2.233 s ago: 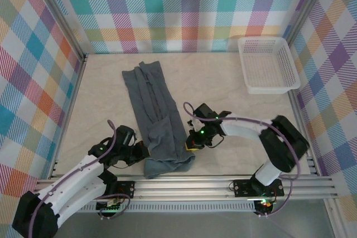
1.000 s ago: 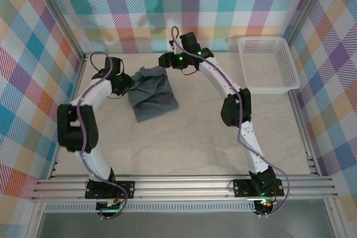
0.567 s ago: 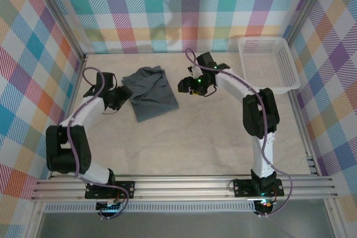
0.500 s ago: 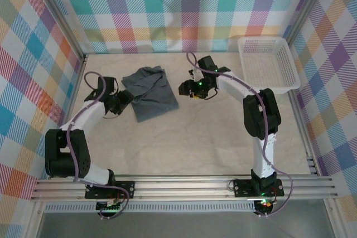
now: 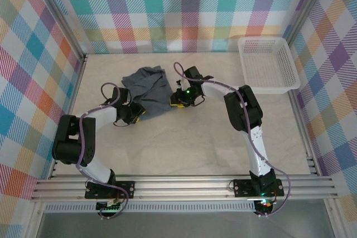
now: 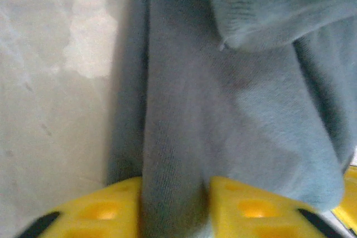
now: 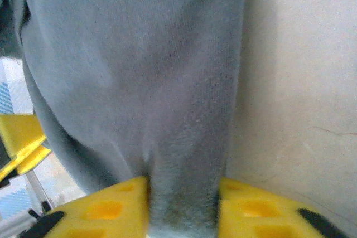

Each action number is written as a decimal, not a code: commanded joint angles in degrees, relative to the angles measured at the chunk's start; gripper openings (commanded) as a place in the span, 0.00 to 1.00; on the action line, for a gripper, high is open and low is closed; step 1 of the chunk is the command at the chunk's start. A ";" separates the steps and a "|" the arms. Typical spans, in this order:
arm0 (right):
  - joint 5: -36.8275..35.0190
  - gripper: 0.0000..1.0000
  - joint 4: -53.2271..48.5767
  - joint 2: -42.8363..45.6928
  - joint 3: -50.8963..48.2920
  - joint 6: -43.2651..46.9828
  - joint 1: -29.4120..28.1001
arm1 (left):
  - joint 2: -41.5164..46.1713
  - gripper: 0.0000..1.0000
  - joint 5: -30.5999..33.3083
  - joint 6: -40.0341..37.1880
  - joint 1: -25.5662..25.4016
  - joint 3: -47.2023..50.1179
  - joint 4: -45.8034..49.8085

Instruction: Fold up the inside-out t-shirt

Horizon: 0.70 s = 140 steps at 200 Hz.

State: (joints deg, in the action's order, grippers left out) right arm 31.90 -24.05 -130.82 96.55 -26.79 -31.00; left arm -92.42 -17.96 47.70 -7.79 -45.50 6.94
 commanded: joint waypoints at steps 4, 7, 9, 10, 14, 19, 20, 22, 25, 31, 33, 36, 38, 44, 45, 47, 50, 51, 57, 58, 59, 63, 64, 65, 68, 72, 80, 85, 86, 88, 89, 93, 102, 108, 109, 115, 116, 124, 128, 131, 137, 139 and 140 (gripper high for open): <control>-0.44 0.00 0.03 1.31 0.22 -1.25 0.07 | 0.75 0.10 0.54 0.24 -0.39 0.15 -1.10; -0.92 0.00 0.00 1.86 -0.19 -1.25 0.13 | 1.00 0.06 0.76 -0.12 -0.38 0.07 -0.28; -1.19 0.00 0.00 2.21 -0.59 -1.25 0.19 | 1.23 0.05 0.91 -0.50 -0.38 -0.03 0.31; -1.34 0.00 0.03 2.40 -0.76 -1.21 0.22 | 1.39 0.04 1.00 -0.59 -0.38 -0.12 0.64; -2.12 0.00 -0.03 3.38 -1.47 -1.24 0.38 | 1.85 0.02 1.37 -1.20 -0.38 -0.26 2.03; -2.94 0.00 -0.08 4.68 -2.50 -1.22 0.63 | 2.45 0.00 1.82 -2.06 -0.43 -0.41 3.98; -3.10 0.00 -0.10 4.96 -2.81 -1.23 0.70 | 2.57 0.00 1.98 -2.29 -0.40 -0.48 4.41; -3.32 0.00 -0.16 5.40 -3.27 -1.23 0.86 | 2.79 0.00 2.14 -2.78 -0.39 -0.56 5.28; -3.67 0.00 -0.09 6.28 -4.07 -1.29 1.10 | 3.25 0.00 2.44 -3.47 -0.38 -0.68 6.66; -4.23 0.00 0.06 8.04 -5.84 -1.52 1.71 | 3.97 0.00 3.11 -4.87 -0.38 -0.89 10.32; -4.35 0.00 0.15 8.63 -6.53 -1.58 1.88 | 4.21 0.00 3.28 -5.33 -0.38 -0.95 11.64; -4.45 0.00 0.27 9.64 -7.78 -1.85 2.16 | 4.50 0.00 3.38 -6.06 -0.38 -0.88 13.11; -4.47 0.00 0.42 10.27 -8.55 -2.00 2.37 | 4.70 0.00 3.37 -6.47 -0.43 -0.88 13.76; -4.41 0.00 1.03 12.37 -11.33 -2.25 2.88 | 5.30 0.00 2.74 -7.63 -0.53 -0.48 16.08; -4.40 0.00 1.16 12.71 -11.84 -2.28 3.01 | 5.40 0.00 2.52 -7.81 -0.59 -0.39 16.39; -4.39 0.00 1.41 13.47 -12.66 -2.30 3.04 | 5.54 0.00 2.14 -8.13 -0.68 -0.17 16.89; -4.39 0.00 1.65 14.48 -14.21 -2.31 3.13 | 5.84 0.00 1.41 -8.63 -0.84 0.18 17.53; -4.43 0.00 1.69 14.91 -14.64 -2.26 3.14 | 5.93 0.00 1.16 -8.83 -0.92 0.29 17.73; -4.72 0.00 1.58 16.88 -17.40 -1.84 3.10 | 6.53 0.00 -0.19 -9.77 -1.63 1.10 19.02; -4.78 0.00 1.57 17.16 -17.77 -1.76 3.03 | 6.63 0.00 -0.30 -9.88 -1.80 1.28 19.27; -4.80 0.00 1.47 17.57 -18.14 -1.68 3.00 | 6.77 0.00 -0.36 -10.03 -2.01 1.46 19.57; -4.91 0.00 1.06 18.82 -19.82 -1.32 2.83 | 7.21 0.00 -0.81 -10.42 -2.82 1.98 20.46; -4.91 0.00 0.96 19.14 -20.35 -1.24 2.81 | 7.32 0.00 -0.92 -10.47 -3.05 2.07 20.69; -4.92 0.00 0.95 19.44 -20.79 -1.11 2.76 | 7.51 0.00 -1.02 -10.59 -3.30 2.25 20.94; -4.92 0.00 0.69 20.36 -22.10 -0.85 2.59 | 7.83 0.00 -1.29 -10.69 -4.08 2.70 21.47; -4.92 0.00 0.26 21.63 -23.93 -0.52 2.34 | 8.63 0.00 -1.44 -10.79 -5.14 3.39 21.96; -5.24 0.00 -0.72 24.29 -27.67 -0.29 1.95 | 10.22 0.00 -1.56 -10.26 -7.87 4.94 22.53; -5.40 0.00 -1.25 26.09 -30.15 -0.28 1.70 | 11.23 0.00 -1.56 -9.56 -9.41 5.81 22.85; -5.42 0.00 -1.30 26.43 -30.61 -0.33 1.63 | 11.31 0.00 -1.56 -9.38 -9.68 5.97 22.89; -5.51 0.00 -1.47 27.32 -31.73 -0.36 1.53 | 11.85 0.00 -1.56 -9.03 -10.22 6.32 23.04; -5.48 0.00 -1.49 27.65 -32.24 -0.45 1.50 | 12.06 0.00 -1.56 -8.86 -10.44 6.49 23.12; -5.47 0.00 -1.69 29.23 -34.39 -0.69 1.27 | 13.00 0.00 -1.56 -8.09 -11.41 7.22 23.43; -5.46 0.00 -2.12 32.57 -38.61 -1.63 0.76 | 15.30 0.00 -1.64 -6.08 -13.04 8.92 24.30; -5.39 0.00 -2.69 35.60 -41.85 -2.34 0.03 | 17.04 0.00 -1.74 -4.99 -14.11 10.14 25.10; -5.42 0.00 -2.81 36.02 -42.40 -2.46 -0.13 | 17.33 0.00 -1.82 -4.77 -14.23 10.33 25.25; -5.74 0.00 -3.85 38.21 -44.84 -2.98 -1.16 | 19.34 0.00 -2.05 -3.81 -15.09 11.48 26.07; -5.77 0.00 -4.05 38.51 -45.30 -3.04 -1.34 | 19.67 0.00 -2.07 -3.65 -15.21 11.57 26.31; -6.26 0.00 -5.57 41.28 -47.72 -3.81 -2.97 | 22.43 0.00 -2.41 -2.49 -16.34 13.14 27.54; -6.41 0.00 -6.19 42.73 -48.98 -4.40 -3.98 | 23.81 0.02 -2.64 -1.76 -17.14 13.79 28.07; -6.52 0.00 -6.40 43.84 -49.98 -4.98 -4.82 | 24.89 0.03 -2.74 -1.22 -17.38 14.23 28.48; -6.53 0.01 -6.63 45.89 -51.80 -6.20 -6.41 | 26.95 0.06 -3.12 -0.10 -18.57 15.13 29.10; -6.62 0.02 -6.62 46.51 -52.34 -6.75 -7.02 | 27.65 0.07 -3.24 0.37 -18.93 15.43 29.27; -6.60 0.02 -6.58 46.79 -52.56 -7.03 -7.26 | 27.82 0.08 -3.32 0.46 -19.01 15.61 29.27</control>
State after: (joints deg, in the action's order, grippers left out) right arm 27.53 -25.74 -90.72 49.36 -29.69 -34.13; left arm -71.24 -21.67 43.24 -24.23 -33.23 27.81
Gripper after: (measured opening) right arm 0.049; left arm 0.052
